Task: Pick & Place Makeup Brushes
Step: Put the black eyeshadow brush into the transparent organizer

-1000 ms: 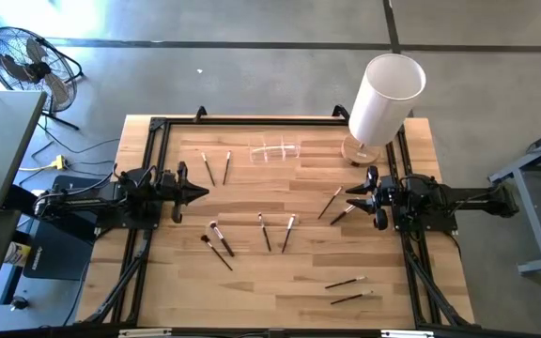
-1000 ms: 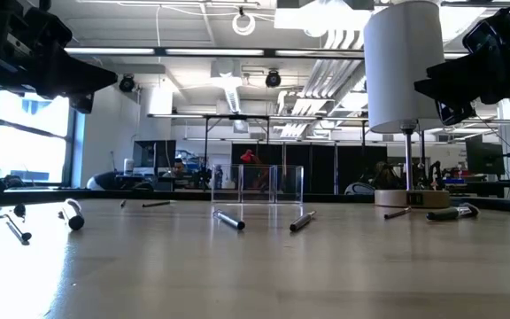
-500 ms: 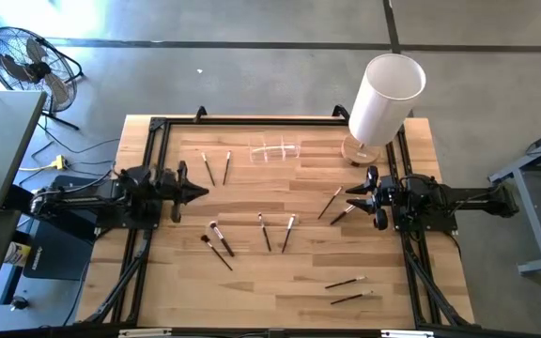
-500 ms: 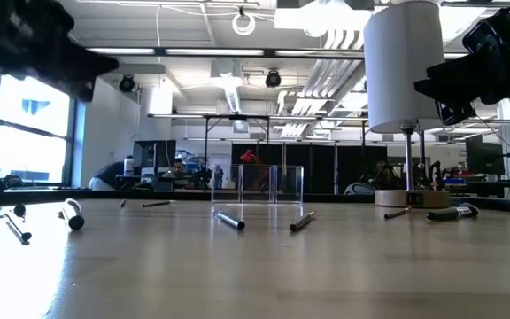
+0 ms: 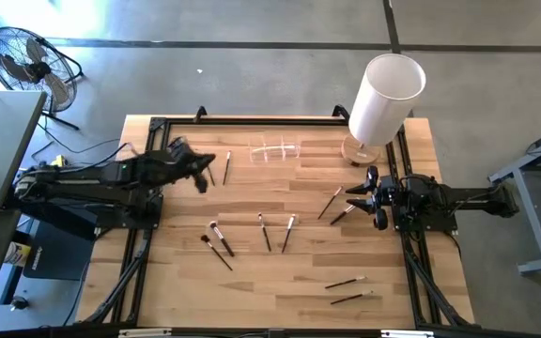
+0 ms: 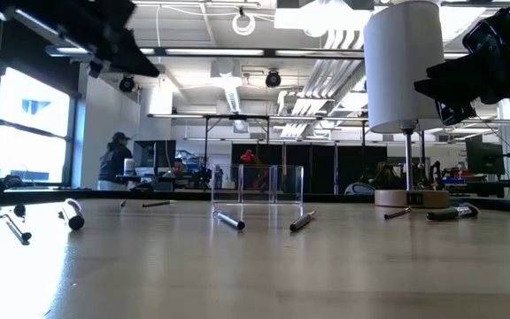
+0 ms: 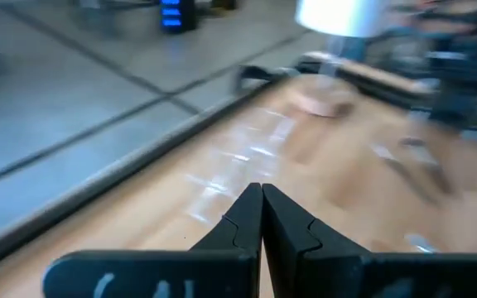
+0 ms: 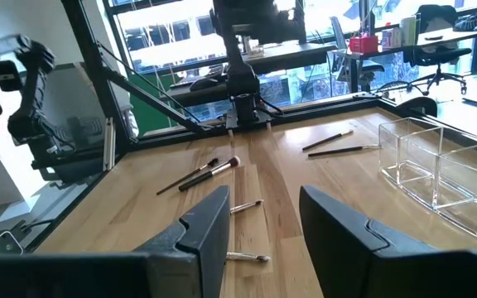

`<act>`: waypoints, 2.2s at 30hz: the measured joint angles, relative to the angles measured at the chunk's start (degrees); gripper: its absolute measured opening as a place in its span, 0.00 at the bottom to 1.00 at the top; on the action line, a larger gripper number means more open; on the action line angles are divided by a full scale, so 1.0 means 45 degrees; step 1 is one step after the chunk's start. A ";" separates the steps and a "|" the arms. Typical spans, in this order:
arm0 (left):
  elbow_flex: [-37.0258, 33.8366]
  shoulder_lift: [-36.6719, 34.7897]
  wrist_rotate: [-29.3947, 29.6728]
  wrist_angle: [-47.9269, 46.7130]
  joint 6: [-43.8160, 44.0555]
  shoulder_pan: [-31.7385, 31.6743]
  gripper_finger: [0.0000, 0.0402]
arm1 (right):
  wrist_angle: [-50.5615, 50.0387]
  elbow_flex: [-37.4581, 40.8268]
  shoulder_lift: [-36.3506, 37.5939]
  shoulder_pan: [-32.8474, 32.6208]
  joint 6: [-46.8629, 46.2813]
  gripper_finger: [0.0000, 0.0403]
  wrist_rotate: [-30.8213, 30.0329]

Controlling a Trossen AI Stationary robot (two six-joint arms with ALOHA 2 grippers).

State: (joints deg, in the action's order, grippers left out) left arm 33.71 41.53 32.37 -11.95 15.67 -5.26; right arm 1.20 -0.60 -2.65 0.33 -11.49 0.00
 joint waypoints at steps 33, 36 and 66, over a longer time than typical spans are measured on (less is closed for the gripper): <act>0.3775 0.9023 -0.3883 -0.6149 1.0726 -0.7444 0.43 | 0.0035 0.0000 0.0000 -0.0001 0.0000 0.35 -0.0002; 0.3775 0.9265 -0.4448 -0.6133 1.0633 -0.8250 0.43 | 0.0036 0.0000 0.0000 -0.0002 0.0000 0.35 -0.0002; 0.3794 1.1950 -0.5214 -0.4923 1.0275 -0.9563 0.43 | 0.0036 0.0000 0.0000 0.0002 0.0000 0.35 -0.0002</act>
State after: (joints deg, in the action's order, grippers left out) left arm 50.78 95.31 8.91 -34.11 61.91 -48.29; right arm 1.37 -0.60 -2.66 0.34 -11.49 -0.01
